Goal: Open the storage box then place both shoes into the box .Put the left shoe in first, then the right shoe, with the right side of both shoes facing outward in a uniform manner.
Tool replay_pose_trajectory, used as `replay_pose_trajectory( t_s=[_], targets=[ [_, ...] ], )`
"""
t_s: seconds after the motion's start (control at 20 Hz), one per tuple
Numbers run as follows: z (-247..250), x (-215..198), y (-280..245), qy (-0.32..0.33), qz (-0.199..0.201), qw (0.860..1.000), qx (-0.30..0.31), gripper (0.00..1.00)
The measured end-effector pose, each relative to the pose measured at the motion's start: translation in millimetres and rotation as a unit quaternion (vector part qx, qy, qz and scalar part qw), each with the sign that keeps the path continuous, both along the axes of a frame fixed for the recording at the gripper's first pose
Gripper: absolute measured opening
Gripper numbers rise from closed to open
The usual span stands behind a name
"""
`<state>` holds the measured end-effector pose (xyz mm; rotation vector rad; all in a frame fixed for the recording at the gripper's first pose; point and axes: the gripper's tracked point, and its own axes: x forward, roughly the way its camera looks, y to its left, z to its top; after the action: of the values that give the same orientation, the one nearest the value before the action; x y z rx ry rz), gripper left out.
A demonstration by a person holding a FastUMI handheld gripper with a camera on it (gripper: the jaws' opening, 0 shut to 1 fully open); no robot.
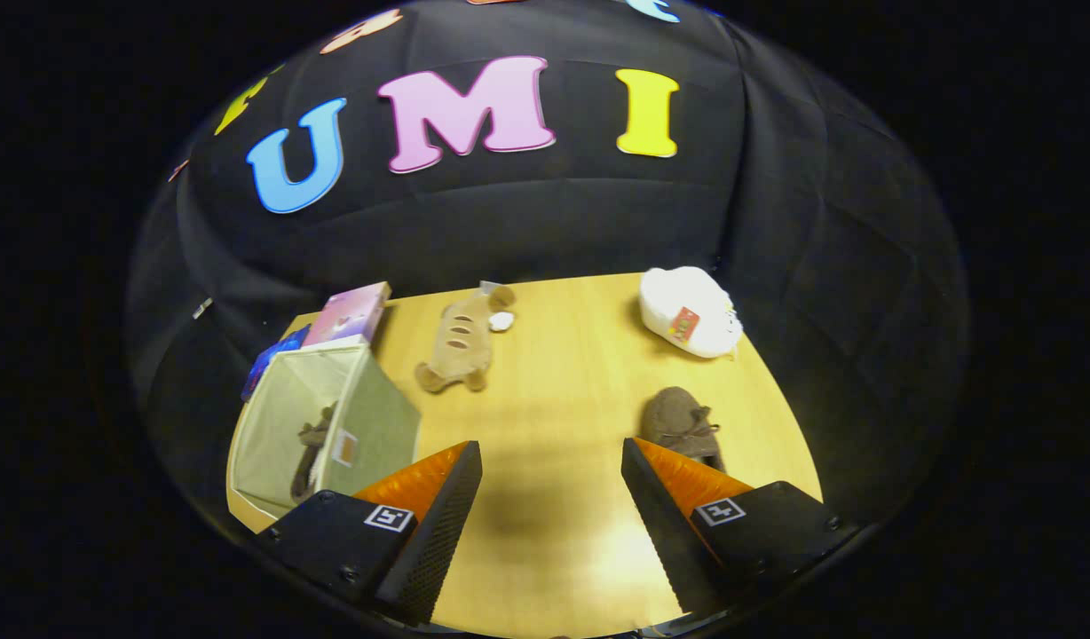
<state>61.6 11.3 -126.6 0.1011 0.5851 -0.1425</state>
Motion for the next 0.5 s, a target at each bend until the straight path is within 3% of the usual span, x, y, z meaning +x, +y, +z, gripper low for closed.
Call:
replay_pose_trajectory(
  t_s=[0.25,0.5],
  targets=[
    [-32,-15,-87,0.032,-0.036,0.999,-0.023,0.99],
    [-79,-16,-141,0.073,-0.028,0.996,-0.044,0.99]
  ],
)
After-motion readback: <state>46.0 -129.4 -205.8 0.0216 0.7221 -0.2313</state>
